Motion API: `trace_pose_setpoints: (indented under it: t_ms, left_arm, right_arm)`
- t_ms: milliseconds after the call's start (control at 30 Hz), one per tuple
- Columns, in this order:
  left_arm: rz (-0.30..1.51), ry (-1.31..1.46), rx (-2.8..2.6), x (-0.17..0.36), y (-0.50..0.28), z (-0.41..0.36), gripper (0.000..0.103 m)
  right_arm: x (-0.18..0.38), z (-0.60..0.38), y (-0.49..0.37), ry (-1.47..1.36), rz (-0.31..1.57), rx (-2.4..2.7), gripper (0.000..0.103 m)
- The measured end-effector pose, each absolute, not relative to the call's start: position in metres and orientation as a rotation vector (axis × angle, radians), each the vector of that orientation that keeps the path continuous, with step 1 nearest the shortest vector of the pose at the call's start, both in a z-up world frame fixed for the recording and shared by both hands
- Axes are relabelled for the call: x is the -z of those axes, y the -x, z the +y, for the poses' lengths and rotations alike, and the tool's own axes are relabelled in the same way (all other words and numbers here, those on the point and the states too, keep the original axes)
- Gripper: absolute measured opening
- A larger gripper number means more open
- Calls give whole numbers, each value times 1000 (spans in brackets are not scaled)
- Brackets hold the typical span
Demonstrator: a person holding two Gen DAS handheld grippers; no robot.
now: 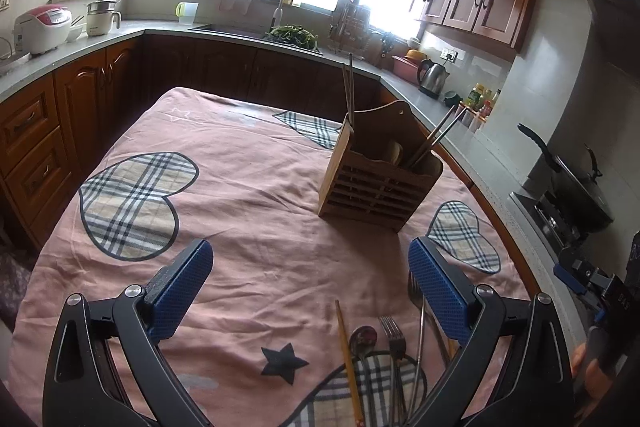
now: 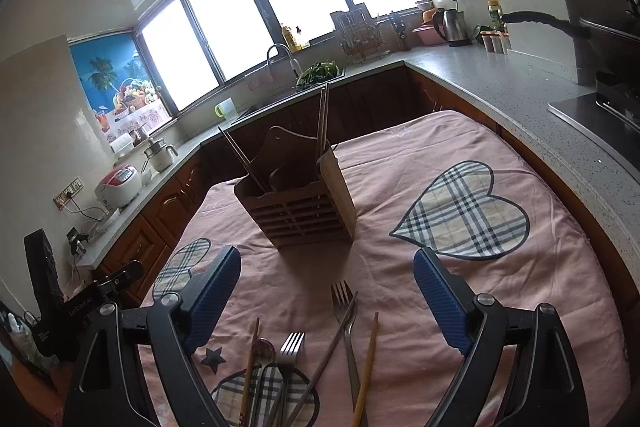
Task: Organize utensils
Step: 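Withdraw both open tools from the holder back over the loose utensils, then close the left tool on a wooden chopstick while the right tool grasps another wooden chopstick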
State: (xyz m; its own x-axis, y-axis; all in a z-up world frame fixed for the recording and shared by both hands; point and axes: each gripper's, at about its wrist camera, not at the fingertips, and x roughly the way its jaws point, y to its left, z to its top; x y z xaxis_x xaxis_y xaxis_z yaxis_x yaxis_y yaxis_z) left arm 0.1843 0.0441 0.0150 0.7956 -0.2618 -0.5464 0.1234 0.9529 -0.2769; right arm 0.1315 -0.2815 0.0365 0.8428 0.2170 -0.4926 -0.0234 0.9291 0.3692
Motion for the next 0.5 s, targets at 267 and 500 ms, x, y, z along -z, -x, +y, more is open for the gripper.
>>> trace_pose_setpoints:
  t_ms: [267, 500]
  left_arm:
    - [638, 216, 216, 3, -155, 42, 100]
    - [676, 219, 216, 24, -142, 42, 100]
  right_arm:
    - [-19, -286, -92, -369, 558, -96, 90]
    - [-6, -283, -75, -348, 576, -92, 90]
